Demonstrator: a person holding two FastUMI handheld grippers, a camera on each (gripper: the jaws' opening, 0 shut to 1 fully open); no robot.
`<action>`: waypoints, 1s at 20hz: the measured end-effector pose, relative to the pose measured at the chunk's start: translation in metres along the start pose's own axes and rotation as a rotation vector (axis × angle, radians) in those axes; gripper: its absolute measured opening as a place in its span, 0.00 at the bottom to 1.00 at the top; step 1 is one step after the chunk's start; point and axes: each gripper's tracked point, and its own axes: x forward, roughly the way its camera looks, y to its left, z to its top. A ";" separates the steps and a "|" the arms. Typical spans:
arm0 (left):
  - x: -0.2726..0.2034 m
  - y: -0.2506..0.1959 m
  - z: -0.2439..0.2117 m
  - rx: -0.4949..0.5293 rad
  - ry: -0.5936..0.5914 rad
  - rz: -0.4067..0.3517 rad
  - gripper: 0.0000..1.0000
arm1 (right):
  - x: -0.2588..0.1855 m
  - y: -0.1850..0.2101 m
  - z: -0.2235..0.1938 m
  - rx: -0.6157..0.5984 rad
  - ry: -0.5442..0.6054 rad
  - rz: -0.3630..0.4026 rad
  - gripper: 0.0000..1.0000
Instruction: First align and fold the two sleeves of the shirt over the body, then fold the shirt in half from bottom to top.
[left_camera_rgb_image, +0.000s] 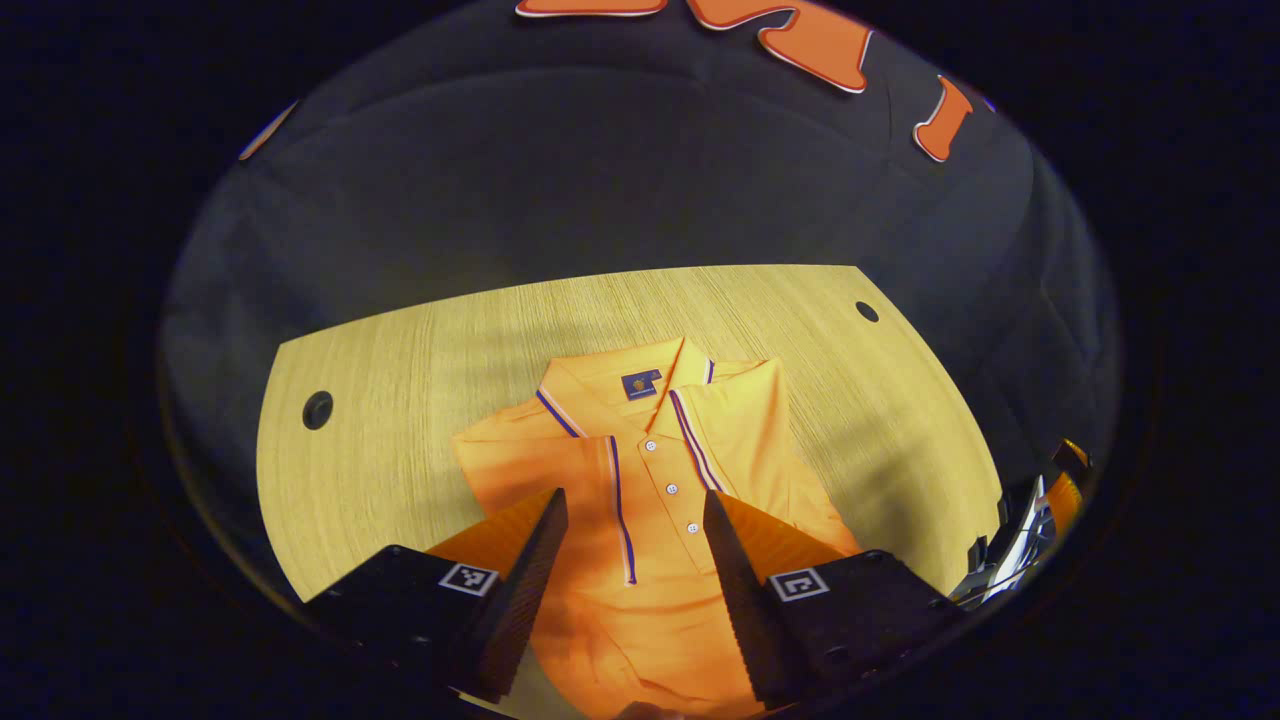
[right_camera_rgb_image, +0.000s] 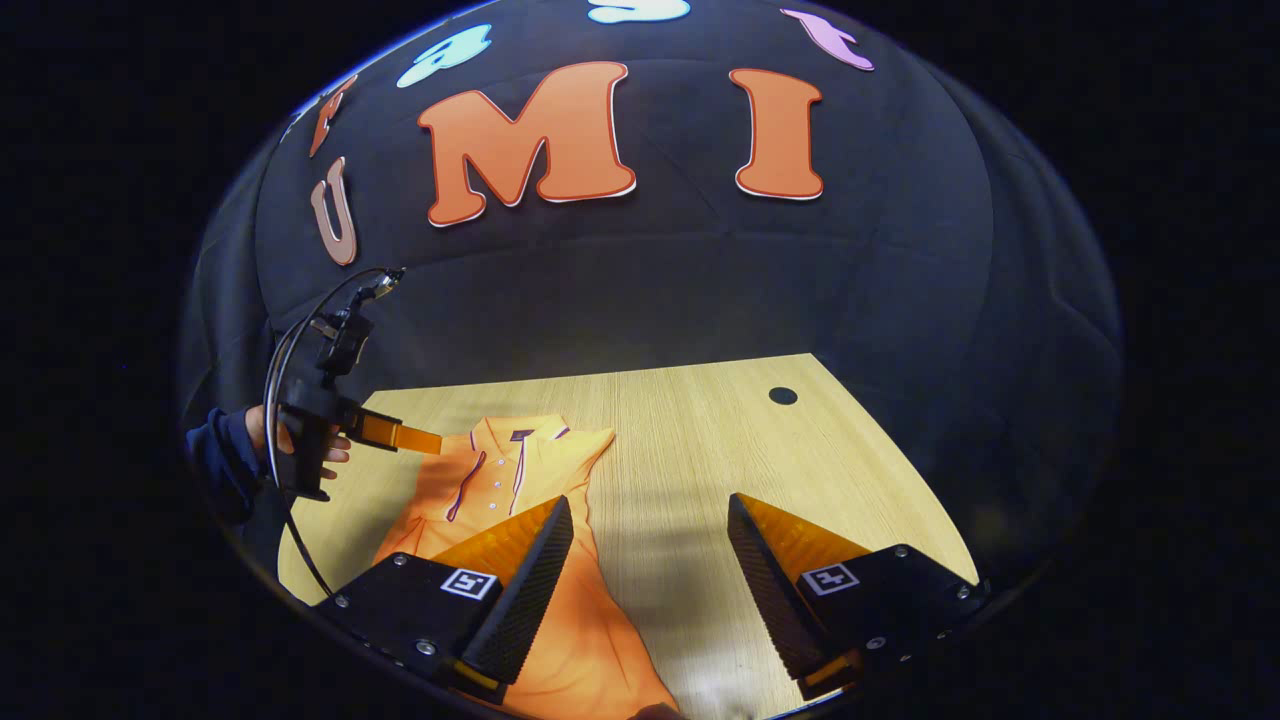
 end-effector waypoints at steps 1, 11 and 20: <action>-0.008 0.004 0.002 0.013 -0.029 0.022 0.82 | 0.000 0.001 0.004 -0.006 -0.018 -0.004 0.95; -0.164 0.011 0.015 0.027 -0.494 0.110 0.98 | -0.037 0.047 0.040 -0.079 -0.240 -0.006 0.97; -0.283 0.002 -0.013 0.071 -0.868 0.173 0.97 | -0.090 0.087 0.058 -0.134 -0.412 0.011 0.97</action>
